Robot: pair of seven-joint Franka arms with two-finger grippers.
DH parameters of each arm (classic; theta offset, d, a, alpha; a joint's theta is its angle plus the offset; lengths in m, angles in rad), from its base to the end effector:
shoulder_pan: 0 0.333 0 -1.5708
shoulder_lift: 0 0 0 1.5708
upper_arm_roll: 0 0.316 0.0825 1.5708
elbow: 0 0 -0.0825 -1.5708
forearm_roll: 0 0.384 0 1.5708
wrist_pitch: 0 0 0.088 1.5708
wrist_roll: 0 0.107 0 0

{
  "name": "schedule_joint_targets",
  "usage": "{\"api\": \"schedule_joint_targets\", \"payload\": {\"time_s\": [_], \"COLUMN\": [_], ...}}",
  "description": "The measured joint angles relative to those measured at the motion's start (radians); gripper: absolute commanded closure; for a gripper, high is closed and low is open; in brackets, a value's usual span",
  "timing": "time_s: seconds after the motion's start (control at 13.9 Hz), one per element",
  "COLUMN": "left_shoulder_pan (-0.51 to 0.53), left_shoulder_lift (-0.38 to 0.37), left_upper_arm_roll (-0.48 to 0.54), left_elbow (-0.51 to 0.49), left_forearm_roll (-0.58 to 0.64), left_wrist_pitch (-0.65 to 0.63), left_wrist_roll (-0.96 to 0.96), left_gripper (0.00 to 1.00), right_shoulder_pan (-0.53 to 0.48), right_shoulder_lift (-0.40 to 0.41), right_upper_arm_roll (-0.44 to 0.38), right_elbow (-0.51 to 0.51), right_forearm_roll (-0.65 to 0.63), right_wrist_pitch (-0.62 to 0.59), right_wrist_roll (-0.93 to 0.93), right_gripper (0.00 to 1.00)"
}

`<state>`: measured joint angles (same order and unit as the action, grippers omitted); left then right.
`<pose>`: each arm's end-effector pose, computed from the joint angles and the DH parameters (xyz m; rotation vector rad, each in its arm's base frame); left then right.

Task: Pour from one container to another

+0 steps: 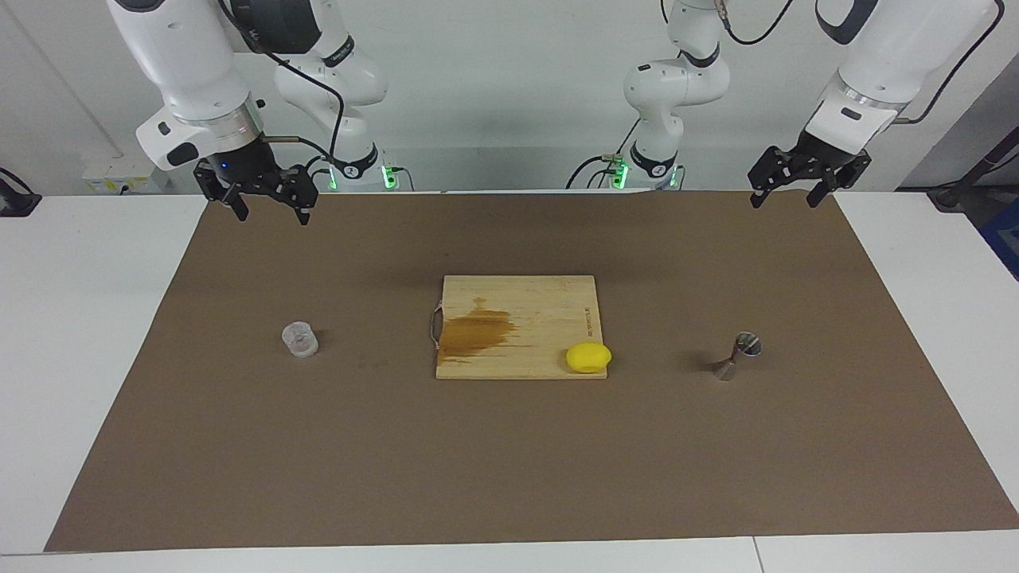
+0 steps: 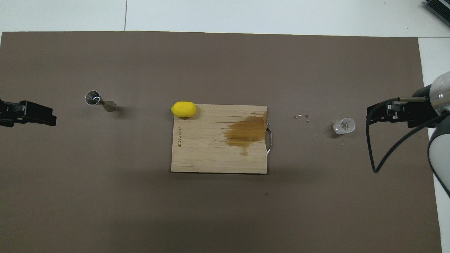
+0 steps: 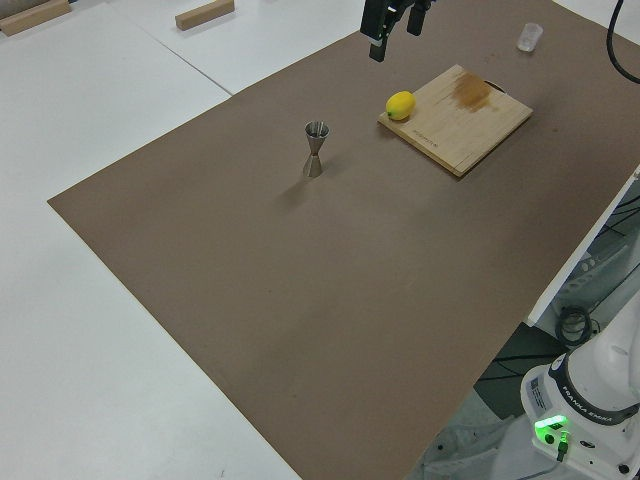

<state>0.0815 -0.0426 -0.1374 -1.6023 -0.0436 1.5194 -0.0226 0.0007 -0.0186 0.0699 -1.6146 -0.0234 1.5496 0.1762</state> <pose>0.5346 -0.0364 0.6284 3.1043 -0.0534 -0.0654 0.5443 0.0363 0.6123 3.1063 -0.1642 -0.0670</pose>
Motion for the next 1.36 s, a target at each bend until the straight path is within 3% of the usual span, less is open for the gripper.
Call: {"api": "schedule_joint_targets", "payload": {"time_s": [0.29, 0.65, 1.01, 1.36], "left_shoulder_pan": [0.013, 0.121, 0.25, 0.304], "left_shoulder_lift": [0.003, 0.015, 0.023, 0.014], "left_upper_arm_roll": [0.011, 0.022, 0.026, 0.026], "left_elbow": [-0.048, -0.139, -0.301, -0.496], "left_forearm_roll": [-0.101, -0.296, -0.597, -0.925], "left_wrist_pitch": [-0.002, 0.05, 0.251, 0.528], "left_wrist_roll": [-0.114, -0.402, -0.73, -0.893], "left_gripper": [0.0, 0.0, 0.0, 0.0], "right_shoulder_pan": [0.0, 0.0, 0.0, 0.0], "right_shoulder_lift": [0.0, 0.0, 0.0, 0.0], "right_upper_arm_roll": [0.0, 0.0, 0.0, 0.0], "right_elbow": [0.0, 0.0, 0.0, 0.0], "right_forearm_roll": [0.0, 0.0, 0.0, 0.0], "right_wrist_pitch": [0.0, 0.0, 0.0, 0.0], "right_wrist_roll": [0.0, 0.0, 0.0, 0.0], "right_gripper": [0.0, 0.0, 0.0, 0.0]}}
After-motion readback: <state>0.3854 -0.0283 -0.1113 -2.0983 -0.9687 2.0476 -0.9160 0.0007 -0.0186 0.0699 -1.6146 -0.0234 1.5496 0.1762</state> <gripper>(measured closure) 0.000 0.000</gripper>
